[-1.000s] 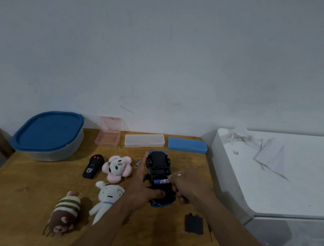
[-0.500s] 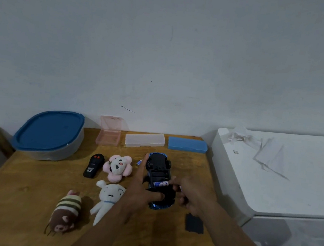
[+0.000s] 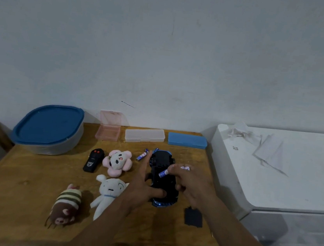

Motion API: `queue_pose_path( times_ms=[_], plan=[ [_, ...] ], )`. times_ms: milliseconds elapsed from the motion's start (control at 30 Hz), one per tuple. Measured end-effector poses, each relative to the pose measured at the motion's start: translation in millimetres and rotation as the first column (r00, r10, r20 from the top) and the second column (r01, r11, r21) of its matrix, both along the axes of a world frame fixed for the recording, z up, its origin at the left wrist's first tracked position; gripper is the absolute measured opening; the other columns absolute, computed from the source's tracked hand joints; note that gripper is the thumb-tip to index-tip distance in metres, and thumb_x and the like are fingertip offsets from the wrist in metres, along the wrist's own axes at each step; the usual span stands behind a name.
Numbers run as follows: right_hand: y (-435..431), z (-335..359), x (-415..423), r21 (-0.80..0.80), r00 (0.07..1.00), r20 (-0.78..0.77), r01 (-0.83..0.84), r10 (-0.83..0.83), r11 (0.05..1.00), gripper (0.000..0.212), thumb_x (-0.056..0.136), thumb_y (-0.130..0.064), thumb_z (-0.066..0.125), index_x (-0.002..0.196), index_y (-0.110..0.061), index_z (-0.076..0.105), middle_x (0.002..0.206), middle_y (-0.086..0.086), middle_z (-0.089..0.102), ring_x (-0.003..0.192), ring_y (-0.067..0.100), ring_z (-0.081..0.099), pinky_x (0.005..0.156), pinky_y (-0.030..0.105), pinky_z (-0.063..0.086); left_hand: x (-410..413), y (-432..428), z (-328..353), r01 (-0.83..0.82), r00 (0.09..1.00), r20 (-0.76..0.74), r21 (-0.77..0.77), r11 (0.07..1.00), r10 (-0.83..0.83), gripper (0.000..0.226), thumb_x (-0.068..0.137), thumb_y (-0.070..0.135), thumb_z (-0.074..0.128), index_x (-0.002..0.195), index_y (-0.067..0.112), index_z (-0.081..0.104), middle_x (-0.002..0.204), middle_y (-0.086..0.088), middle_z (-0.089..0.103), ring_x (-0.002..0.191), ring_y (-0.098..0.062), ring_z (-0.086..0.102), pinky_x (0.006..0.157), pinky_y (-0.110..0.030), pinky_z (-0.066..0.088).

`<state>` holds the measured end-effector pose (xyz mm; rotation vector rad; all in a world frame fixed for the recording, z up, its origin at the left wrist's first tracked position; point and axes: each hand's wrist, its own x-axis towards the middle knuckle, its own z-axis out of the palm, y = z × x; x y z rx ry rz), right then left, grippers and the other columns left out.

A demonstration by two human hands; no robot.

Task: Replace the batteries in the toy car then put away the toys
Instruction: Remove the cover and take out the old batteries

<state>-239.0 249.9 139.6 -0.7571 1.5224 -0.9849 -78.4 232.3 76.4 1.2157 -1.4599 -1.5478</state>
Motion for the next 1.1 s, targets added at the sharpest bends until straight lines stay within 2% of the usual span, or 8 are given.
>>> queue_pose_path(
  times_ms=[167,267,400,600,767,867,1000,1100],
  plan=[
    [-4,-7,-12,0.112,0.903,0.399,0.126,-0.161,0.986,0.009,0.083,-0.013,0.053,0.078,-0.01,0.06,0.066,0.003,0.055,0.046,0.008,0.043,0.045,0.021,0.037,1,5,-6,0.073,0.997,0.013,0.128,0.989,-0.075,0.122,0.065,-0.006,0.077,0.145,0.057,0.011,0.138,0.005,0.051,0.121,-0.016,0.052,0.097,-0.052,0.051],
    [-2,-17,-20,0.202,0.834,0.502,0.145,-0.229,0.969,0.018,0.089,-0.018,0.053,0.073,-0.011,0.056,0.059,0.003,0.051,0.048,0.012,0.046,0.042,0.022,0.043,-4,13,-12,0.081,0.997,-0.016,0.237,0.968,-0.079,0.119,0.07,-0.019,0.068,0.15,0.046,0.007,0.14,-0.004,0.049,0.115,-0.015,0.055,0.084,-0.035,0.056],
    [8,-27,-26,0.283,0.802,0.515,0.172,-0.301,0.944,0.012,0.092,-0.016,0.056,0.084,-0.008,0.057,0.069,0.007,0.053,0.06,0.014,0.052,0.043,0.021,0.049,-12,23,-29,0.082,0.996,0.008,0.325,0.942,-0.09,0.123,0.065,-0.018,0.071,0.15,0.047,0.009,0.142,-0.013,0.048,0.124,-0.033,0.052,0.094,-0.045,0.053],
    [23,-37,-40,0.321,0.805,0.509,0.15,-0.304,0.935,0.016,0.093,-0.015,0.053,0.079,-0.008,0.055,0.063,0.006,0.052,0.059,0.015,0.05,0.053,0.026,0.047,-25,35,-37,0.066,0.988,0.113,0.314,0.947,-0.106,0.128,0.057,-0.003,0.08,0.151,0.045,0.007,0.149,0.003,0.039,0.133,-0.021,0.041,0.107,-0.044,0.042],
    [29,-50,-56,0.346,0.81,0.486,0.166,-0.328,0.923,0.009,0.091,-0.014,0.056,0.084,-0.008,0.056,0.066,0.007,0.054,0.058,0.015,0.051,0.055,0.027,0.046,-38,36,-37,0.093,0.97,0.198,0.237,0.967,-0.142,0.116,0.069,-0.008,0.076,0.155,0.029,0.008,0.146,0.003,0.042,0.131,-0.019,0.045,0.099,-0.032,0.047],
    [32,-52,-63,0.357,0.813,0.476,0.17,-0.335,0.919,0.011,0.092,-0.015,0.056,0.083,-0.007,0.056,0.067,0.008,0.054,0.06,0.015,0.051,0.059,0.029,0.046,-43,36,-35,0.093,0.954,0.267,0.177,0.98,-0.139,0.1,0.068,-0.008,0.075,0.148,0.028,0.028,0.122,0.008,0.058,0.108,-0.007,0.058,0.078,-0.017,0.052],
    [33,-55,-70,0.373,0.815,0.469,0.167,-0.341,0.913,0.01,0.091,-0.015,0.058,0.086,-0.007,0.057,0.07,0.009,0.055,0.063,0.016,0.052,0.06,0.029,0.047,-46,39,-37,0.022,0.894,0.436,0.196,0.98,-0.107,0.088,0.069,0.0,0.078,0.143,0.024,0.036,0.121,0.001,0.06,0.111,-0.017,0.057,0.095,-0.039,0.051],
    [31,-58,-75,0.386,0.822,0.454,0.168,-0.345,0.907,0.009,0.09,-0.014,0.06,0.091,-0.005,0.057,0.072,0.01,0.056,0.063,0.017,0.052,0.059,0.03,0.048,-48,39,-33,0.018,0.816,0.562,0.211,0.977,-0.136,0.072,0.074,0.004,0.077,0.136,0.018,0.043,0.124,-0.006,0.06,0.116,-0.024,0.056,0.099,-0.04,0.049]
  ],
)
